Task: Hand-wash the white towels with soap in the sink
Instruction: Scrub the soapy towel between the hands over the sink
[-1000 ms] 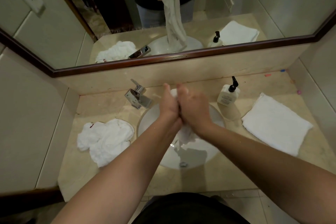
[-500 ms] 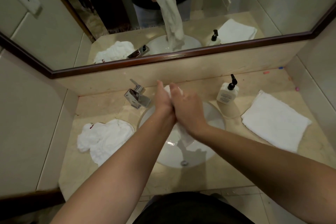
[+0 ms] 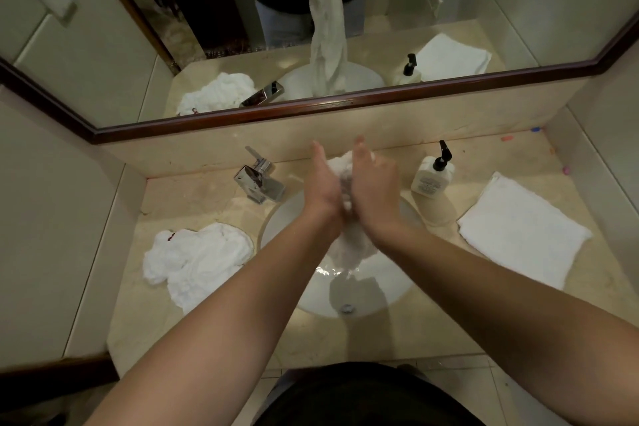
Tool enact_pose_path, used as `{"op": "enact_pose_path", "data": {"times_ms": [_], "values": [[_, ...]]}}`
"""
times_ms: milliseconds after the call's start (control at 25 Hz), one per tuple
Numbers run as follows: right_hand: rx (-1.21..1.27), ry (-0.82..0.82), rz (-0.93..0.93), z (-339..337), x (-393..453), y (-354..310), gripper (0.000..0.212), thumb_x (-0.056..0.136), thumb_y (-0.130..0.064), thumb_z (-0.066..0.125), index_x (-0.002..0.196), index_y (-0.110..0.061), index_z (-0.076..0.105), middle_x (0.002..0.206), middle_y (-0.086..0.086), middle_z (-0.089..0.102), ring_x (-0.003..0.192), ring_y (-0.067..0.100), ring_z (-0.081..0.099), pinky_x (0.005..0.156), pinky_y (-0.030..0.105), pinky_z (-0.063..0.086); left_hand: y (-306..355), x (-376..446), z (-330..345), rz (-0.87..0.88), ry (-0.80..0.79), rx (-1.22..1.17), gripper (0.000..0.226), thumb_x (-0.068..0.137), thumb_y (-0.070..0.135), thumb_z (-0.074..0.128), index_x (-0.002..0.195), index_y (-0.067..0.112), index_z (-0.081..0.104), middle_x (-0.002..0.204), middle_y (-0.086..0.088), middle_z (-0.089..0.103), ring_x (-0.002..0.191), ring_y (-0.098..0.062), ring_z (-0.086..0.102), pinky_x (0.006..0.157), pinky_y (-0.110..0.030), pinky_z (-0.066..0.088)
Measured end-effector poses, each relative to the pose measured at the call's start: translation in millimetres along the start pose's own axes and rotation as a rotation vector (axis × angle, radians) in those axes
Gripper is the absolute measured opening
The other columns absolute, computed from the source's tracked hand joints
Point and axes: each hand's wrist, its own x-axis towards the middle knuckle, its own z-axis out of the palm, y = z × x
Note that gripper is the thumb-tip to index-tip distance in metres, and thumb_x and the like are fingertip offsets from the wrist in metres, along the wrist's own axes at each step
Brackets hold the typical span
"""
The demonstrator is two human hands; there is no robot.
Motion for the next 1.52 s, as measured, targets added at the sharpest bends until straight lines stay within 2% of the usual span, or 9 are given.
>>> {"op": "enact_pose_path", "data": {"times_ms": [160,360,520,640,760,1080,1240,1400,1520], "values": [[0.086,0.135,-0.122,-21,-21,-18,0.056,0.104,-0.033,0.044,0.051,-0.018,0.050,0.052,-0.001,0.053,0.053,0.017,0.051,0.061,0.039,0.042,-3,-4,2,0.045,0.044,-0.051,0.064,0.102,0.060,0.035,0.075,0.010,0.065,0.055,-0.003,0.065,0.060,-0.015,0.066,0.057,-0.021,0.052],[-0.041,-0.009,-0.185,-21,-25,-11,0.051,0.105,-0.030,0.040,0.056,-0.017,0.048,0.052,-0.009,0.052,0.054,0.012,0.049,0.057,0.029,0.038,-2,-1,1,0.062,0.133,-0.067,0.063,0.103,0.057,0.033,0.067,0.011,0.057,0.053,-0.003,0.058,0.042,-0.010,0.059,0.045,-0.016,0.047],[0.097,0.159,-0.123,-24,-9,-17,0.055,0.103,-0.036,0.043,0.052,-0.017,0.051,0.060,0.008,0.062,0.061,0.025,0.059,0.065,0.043,0.048,-6,-5,5,0.025,0.060,-0.095,0.061,0.101,0.059,0.037,0.085,0.009,0.066,0.076,-0.009,0.070,0.069,-0.017,0.069,0.061,-0.025,0.055],[-0.058,-0.035,-0.208,-19,-21,-18,0.049,0.104,-0.035,0.040,0.059,-0.017,0.046,0.070,0.014,0.055,0.070,0.027,0.053,0.072,0.039,0.044,2,5,-2,0.084,0.158,-0.108,0.058,0.103,0.056,0.035,0.071,0.012,0.056,0.058,-0.004,0.060,0.049,-0.012,0.059,0.045,-0.016,0.047],[-0.111,0.023,-0.144,-25,-7,-16,0.041,0.104,-0.030,0.039,0.078,-0.007,0.060,0.075,0.012,0.055,0.076,0.029,0.057,0.071,0.035,0.041,-10,8,-4,0.015,0.088,-0.053,0.063,0.099,0.063,0.038,0.087,0.009,0.067,0.076,-0.008,0.070,0.069,-0.016,0.068,0.057,-0.023,0.054],[0.064,0.156,-0.047,0,-16,7,0.057,0.102,-0.043,0.044,0.050,-0.019,0.050,0.053,0.000,0.054,0.056,0.022,0.054,0.062,0.042,0.046,-19,15,-24,-0.061,0.049,-0.053,0.073,0.098,0.067,0.033,0.107,0.004,0.069,0.091,-0.013,0.074,0.081,-0.022,0.072,0.061,-0.025,0.054],[0.040,0.102,-0.124,21,-39,0,0.057,0.103,-0.041,0.043,0.052,-0.018,0.053,0.052,0.000,0.054,0.053,0.017,0.055,0.057,0.038,0.046,-6,24,-44,-0.054,0.139,-0.043,0.070,0.099,0.066,0.030,0.077,0.009,0.064,0.070,-0.008,0.068,0.069,-0.020,0.067,0.063,-0.027,0.051],[0.089,0.152,0.024,26,-27,-8,0.054,0.102,-0.043,0.044,0.054,-0.019,0.054,0.057,0.001,0.058,0.059,0.020,0.058,0.065,0.043,0.050,-6,20,-60,-0.113,0.035,0.073,0.084,0.092,0.077,0.026,0.105,0.007,0.072,0.097,-0.012,0.076,0.094,-0.024,0.072,0.087,-0.038,0.057],[0.021,0.114,-0.003,46,-51,-7,0.054,0.102,-0.044,0.044,0.056,-0.018,0.057,0.057,0.000,0.061,0.057,0.015,0.060,0.058,0.035,0.048,2,24,-76,-0.091,0.116,0.113,0.078,0.098,0.068,0.027,0.112,0.001,0.065,0.080,-0.008,0.070,0.077,-0.020,0.069,0.069,-0.031,0.056]]}}
